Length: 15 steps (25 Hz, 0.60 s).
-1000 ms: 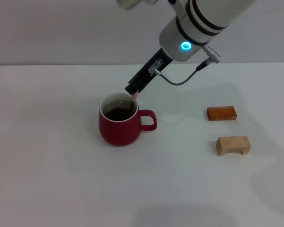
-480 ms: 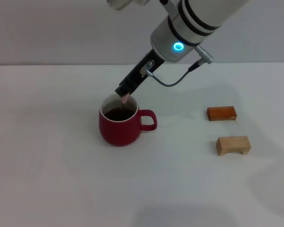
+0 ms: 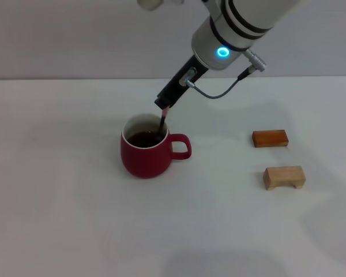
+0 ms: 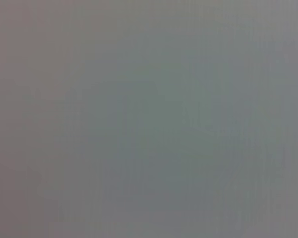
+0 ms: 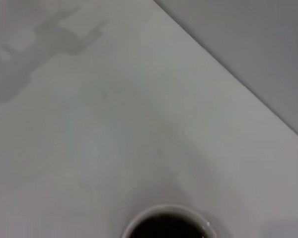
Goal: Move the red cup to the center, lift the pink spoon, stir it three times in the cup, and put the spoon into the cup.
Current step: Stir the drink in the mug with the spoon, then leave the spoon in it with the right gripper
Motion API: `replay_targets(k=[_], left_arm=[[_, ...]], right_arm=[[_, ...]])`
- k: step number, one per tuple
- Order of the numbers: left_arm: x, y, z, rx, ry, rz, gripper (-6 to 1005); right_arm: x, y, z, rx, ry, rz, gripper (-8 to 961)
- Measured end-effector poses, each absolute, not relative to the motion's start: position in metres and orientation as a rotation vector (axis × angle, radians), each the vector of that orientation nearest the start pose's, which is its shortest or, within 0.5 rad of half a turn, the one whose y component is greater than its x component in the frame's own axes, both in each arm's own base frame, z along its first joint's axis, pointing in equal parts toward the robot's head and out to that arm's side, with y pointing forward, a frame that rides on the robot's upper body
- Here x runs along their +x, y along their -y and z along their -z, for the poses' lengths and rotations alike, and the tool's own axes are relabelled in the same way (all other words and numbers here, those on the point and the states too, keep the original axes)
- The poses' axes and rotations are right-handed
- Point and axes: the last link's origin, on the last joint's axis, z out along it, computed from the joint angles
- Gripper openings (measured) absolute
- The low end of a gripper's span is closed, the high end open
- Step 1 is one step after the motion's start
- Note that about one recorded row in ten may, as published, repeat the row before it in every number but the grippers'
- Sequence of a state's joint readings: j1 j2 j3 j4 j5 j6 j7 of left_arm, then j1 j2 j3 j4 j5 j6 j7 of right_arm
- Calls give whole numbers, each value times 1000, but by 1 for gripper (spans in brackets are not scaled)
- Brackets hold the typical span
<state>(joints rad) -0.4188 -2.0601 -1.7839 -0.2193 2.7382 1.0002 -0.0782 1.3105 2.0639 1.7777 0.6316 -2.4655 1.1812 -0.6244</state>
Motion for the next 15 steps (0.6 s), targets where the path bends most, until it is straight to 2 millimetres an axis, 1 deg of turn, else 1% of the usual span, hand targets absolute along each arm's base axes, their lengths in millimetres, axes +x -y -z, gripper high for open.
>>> replay_targets(k=[4,7,11,15], left_arm=[[-384,-344,-72,-1132,659,568,675],[-384,-345,-72,-1132,658,569,675],[-384,-345,-73,-1132,657,569,675],[-384,-344,-73,-1129,659,570,675]], right_arm=[[31,-439,70,-2738,-595,406,138],[30,-434,71,-2771,-616,416,138],[24,-428,73,-2818,-637,389,137],[18,-428,75,-2825,-633,346,137]])
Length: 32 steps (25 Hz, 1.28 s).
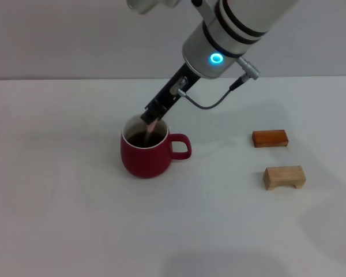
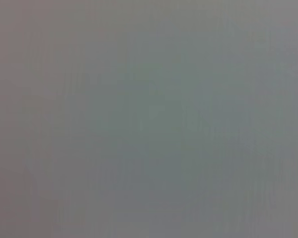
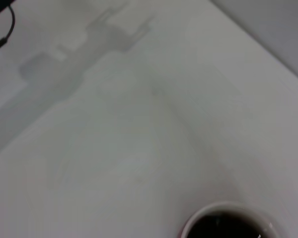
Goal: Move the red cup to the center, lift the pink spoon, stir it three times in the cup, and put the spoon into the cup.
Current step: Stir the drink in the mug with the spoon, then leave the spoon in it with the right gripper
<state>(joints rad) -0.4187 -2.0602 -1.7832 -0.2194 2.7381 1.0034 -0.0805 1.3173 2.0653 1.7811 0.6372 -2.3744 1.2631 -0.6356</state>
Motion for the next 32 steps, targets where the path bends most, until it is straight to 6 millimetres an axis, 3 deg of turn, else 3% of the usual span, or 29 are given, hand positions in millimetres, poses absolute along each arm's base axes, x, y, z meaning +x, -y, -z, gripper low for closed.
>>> replay_targets(k=[10,18,26,32], left_arm=[[-386,-342,-73,-1122,665,580,675],[-384,-344,-73,-1124,662,584,675],[-384,-344,-73,-1124,662,584,675],[-383,-344,-74,-1123,659,586,675]], right_arm=[[25,-448,67,-2717,-581,310,138],[30,-438,67,-2747,-614,415,137],[15,-426,74,-2840,-650,348,138],[8,-436,74,-2801,-617,245,138]])
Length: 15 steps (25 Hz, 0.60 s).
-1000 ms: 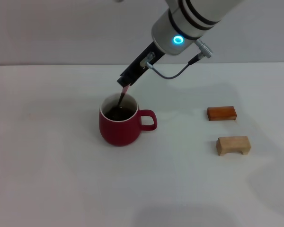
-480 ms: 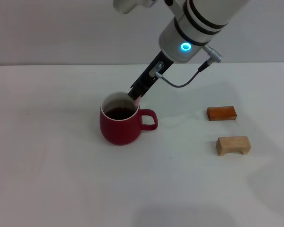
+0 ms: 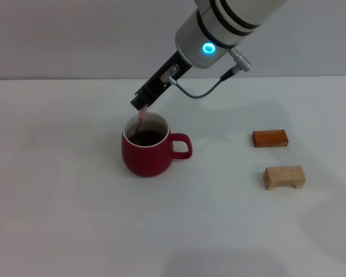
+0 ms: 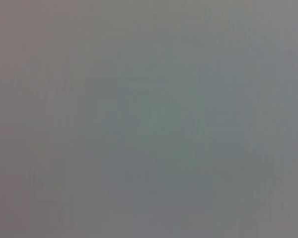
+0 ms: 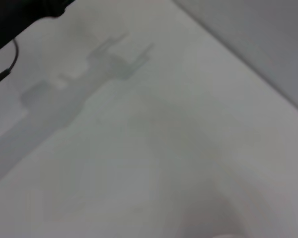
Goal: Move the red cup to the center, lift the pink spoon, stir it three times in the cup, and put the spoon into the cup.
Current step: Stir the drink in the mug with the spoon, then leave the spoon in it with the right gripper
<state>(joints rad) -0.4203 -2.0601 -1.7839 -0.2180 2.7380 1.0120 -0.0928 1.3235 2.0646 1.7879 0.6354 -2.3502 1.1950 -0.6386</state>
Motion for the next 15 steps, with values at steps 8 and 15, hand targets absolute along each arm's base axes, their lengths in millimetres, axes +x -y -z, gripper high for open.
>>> replay_targets(k=[8,15], left_arm=[[-383,-345,-74,-1124,657,588,675],[-382,-345,-74,-1124,656,588,675]], right_arm=[[26,-452,65,-2692,-596,299,136],[37,-437,69,-2762,-665,372,136]])
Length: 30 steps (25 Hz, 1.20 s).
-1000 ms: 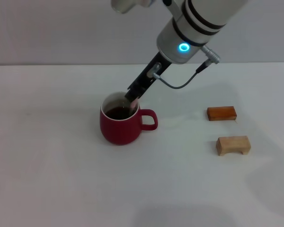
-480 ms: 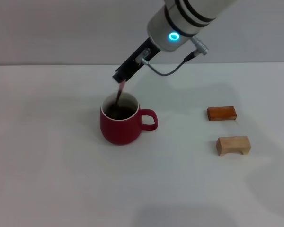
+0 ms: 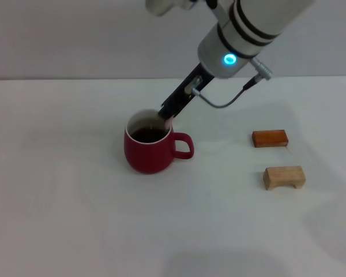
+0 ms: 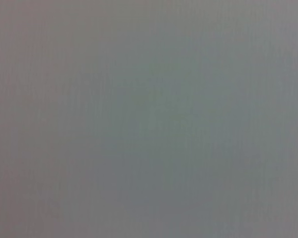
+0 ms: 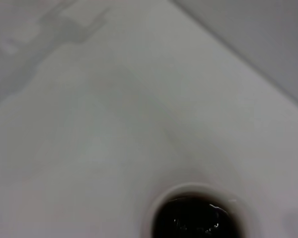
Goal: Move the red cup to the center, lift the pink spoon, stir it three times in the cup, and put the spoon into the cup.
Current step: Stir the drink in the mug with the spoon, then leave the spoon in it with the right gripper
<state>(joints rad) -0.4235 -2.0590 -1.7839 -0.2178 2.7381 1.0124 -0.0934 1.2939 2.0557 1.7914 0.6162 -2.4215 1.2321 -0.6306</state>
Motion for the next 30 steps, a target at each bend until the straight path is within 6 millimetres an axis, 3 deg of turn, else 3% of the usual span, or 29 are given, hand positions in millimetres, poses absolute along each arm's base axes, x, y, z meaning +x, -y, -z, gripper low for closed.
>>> replay_targets(k=[9,21,25,30], left_arm=[[-383,-345,-75,-1120,657,588,675],[-384,-345,-76,-1112,659,589,675],[-384,-345,-76,-1111,659,589,675],[-384,-345,-76,-1111,660,588,675]], right_arm=[[30,-430,77,-2808,-644,350,135],[22,-433,78,-2796,-583,315,249],[12,-443,74,-2752,-489,159,266],[10,-456,53,-2589,-352,-219,270]])
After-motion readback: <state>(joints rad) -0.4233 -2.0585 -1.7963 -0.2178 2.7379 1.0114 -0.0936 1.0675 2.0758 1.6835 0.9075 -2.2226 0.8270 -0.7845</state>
